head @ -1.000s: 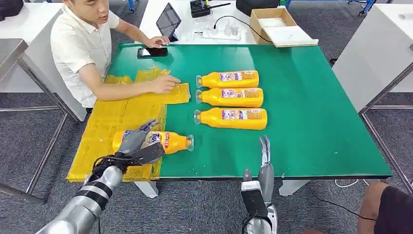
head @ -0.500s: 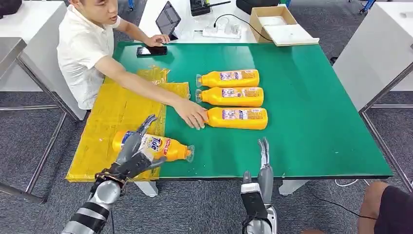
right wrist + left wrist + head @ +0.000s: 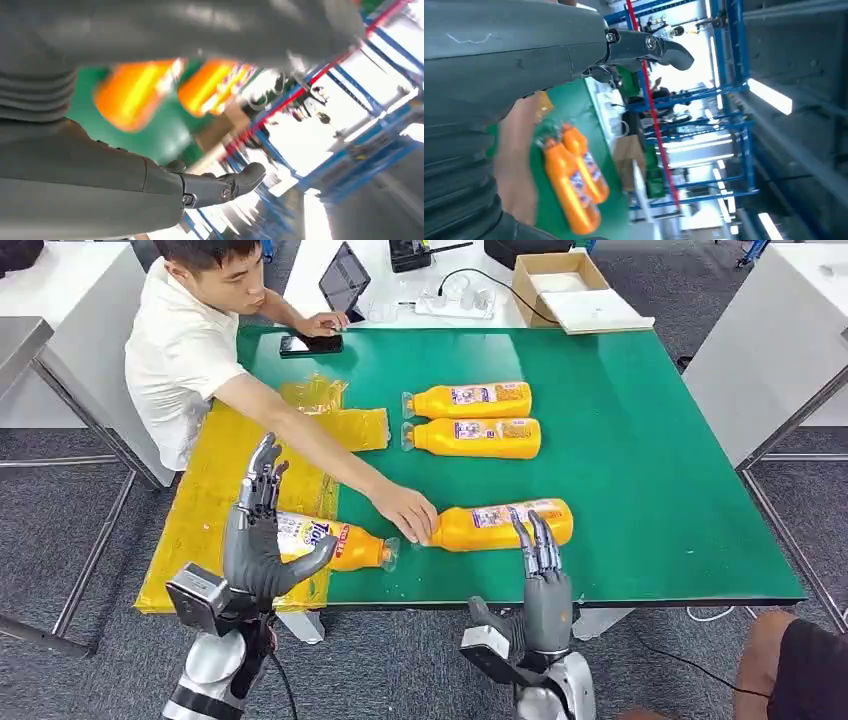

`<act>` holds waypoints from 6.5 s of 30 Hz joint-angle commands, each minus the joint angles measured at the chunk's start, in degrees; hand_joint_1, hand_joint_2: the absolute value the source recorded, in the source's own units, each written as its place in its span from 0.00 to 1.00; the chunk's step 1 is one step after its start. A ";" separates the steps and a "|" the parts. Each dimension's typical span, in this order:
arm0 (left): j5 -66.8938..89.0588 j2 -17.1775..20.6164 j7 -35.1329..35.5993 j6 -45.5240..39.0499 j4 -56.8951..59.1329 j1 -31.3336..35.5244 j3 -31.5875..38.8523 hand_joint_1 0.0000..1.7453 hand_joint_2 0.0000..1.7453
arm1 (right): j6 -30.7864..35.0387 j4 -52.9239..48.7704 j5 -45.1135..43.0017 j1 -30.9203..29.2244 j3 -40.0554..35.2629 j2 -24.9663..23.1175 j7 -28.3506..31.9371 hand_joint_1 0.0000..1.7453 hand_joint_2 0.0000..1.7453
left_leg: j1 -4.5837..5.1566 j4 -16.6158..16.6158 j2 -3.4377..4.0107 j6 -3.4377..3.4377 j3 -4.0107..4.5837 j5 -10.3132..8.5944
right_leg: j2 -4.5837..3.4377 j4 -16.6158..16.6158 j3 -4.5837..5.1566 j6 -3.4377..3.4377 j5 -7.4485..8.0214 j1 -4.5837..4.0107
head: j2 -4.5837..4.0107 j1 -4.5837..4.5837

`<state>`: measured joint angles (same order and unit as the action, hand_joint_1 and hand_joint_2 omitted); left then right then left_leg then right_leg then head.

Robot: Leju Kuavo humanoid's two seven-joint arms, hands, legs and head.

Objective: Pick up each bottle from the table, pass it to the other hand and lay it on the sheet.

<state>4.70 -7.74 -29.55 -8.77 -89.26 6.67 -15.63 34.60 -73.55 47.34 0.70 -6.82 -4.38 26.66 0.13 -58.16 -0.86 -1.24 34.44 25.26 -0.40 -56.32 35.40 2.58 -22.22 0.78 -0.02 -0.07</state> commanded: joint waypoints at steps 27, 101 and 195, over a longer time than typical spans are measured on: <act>0.11 -0.49 -2.10 1.70 2.70 0.19 -2.37 0.00 1.00 | -20.13 28.29 6.41 -18.88 -3.79 13.39 -12.77 0.00 1.00 | 0.01 0.01 0.04 0.01 -0.03 0.00 | 0.01 0.03 -0.05 -0.01 0.01 -0.02 | 0.00 0.00; -9.33 -3.22 3.80 2.63 10.35 -3.98 -3.86 0.00 1.00 | -16.84 2.58 -25.66 -7.63 -3.70 -1.56 4.40 1.00 1.00 | -0.04 0.09 0.17 0.07 -0.19 0.08 | -0.07 0.10 -0.17 -0.09 -0.05 -0.07 | 0.00 0.02; 33.64 3.17 12.34 -16.16 15.70 5.50 -3.76 1.00 1.00 | -5.64 6.25 -14.84 -4.06 -17.15 -2.26 9.42 0.00 0.00 | -0.04 0.04 0.04 0.04 0.05 0.00 | 0.07 0.01 0.09 -0.06 -0.05 -0.05 | 0.00 0.00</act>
<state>37.84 -6.77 -17.59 -24.70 -77.55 9.35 -20.09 28.85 -67.23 32.72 -3.29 -26.05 -6.91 35.93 0.11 -58.18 -0.84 -1.26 34.68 25.22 -0.39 -56.35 35.67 2.60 -22.21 0.77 -0.02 -0.07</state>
